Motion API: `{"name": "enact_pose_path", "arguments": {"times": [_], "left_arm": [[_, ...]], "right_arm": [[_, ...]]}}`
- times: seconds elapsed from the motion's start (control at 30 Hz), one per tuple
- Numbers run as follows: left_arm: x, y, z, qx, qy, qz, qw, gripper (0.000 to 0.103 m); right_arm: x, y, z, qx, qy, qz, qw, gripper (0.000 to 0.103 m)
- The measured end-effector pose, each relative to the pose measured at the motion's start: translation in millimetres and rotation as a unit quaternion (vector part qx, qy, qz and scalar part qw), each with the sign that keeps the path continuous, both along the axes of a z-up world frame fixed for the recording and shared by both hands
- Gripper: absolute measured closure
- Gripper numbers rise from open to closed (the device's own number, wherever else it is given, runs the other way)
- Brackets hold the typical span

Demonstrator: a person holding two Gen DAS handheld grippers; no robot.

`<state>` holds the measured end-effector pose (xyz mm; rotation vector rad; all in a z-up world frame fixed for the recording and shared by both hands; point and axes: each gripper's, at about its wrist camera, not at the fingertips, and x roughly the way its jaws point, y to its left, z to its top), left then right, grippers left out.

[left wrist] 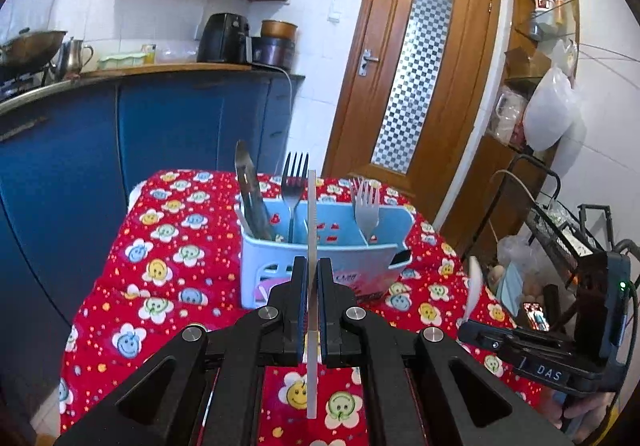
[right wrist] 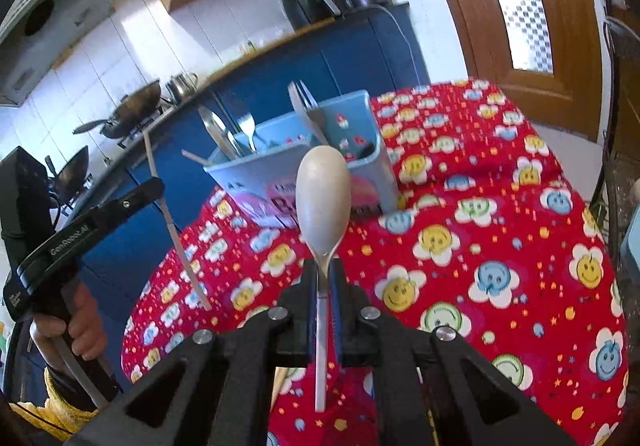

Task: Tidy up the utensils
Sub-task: 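Lift the chopstick and wooden spoon and carry both over the caddy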

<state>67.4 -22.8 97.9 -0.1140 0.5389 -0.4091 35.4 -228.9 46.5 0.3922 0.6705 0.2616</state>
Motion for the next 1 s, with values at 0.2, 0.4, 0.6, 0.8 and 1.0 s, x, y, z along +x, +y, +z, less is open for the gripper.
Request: {"name": "enact_pose_path", "arguments": {"times": [0.2, 0.4, 0.6, 0.8, 1.0], "left_arm": [[6, -3, 10, 0.005, -0.012, 0.008, 0.9999, 0.098], [10, -6, 23, 0.001, -0.031, 0.013, 0.9994, 0.098], [17, -8, 40, -0.006, -0.054, 0.018, 0.9984, 0.098], [25, -10, 55, -0.011, -0.085, 0.025, 0.996, 0.098], [38, -9, 70, -0.018, -0.122, 0.044, 0.9913, 0.098]], "right_arm": [[-3, -1, 13, -0.01, -0.038, -0.008, 0.999, 0.095], [-3, -2, 24, -0.019, -0.066, -0.015, 0.998, 0.096], [-3, -2, 33, -0.03, -0.085, -0.017, 0.996, 0.096], [2, -4, 34, -0.03, -0.085, -0.018, 0.996, 0.096], [5, -6, 35, -0.031, -0.085, -0.019, 0.996, 0.096]]}}
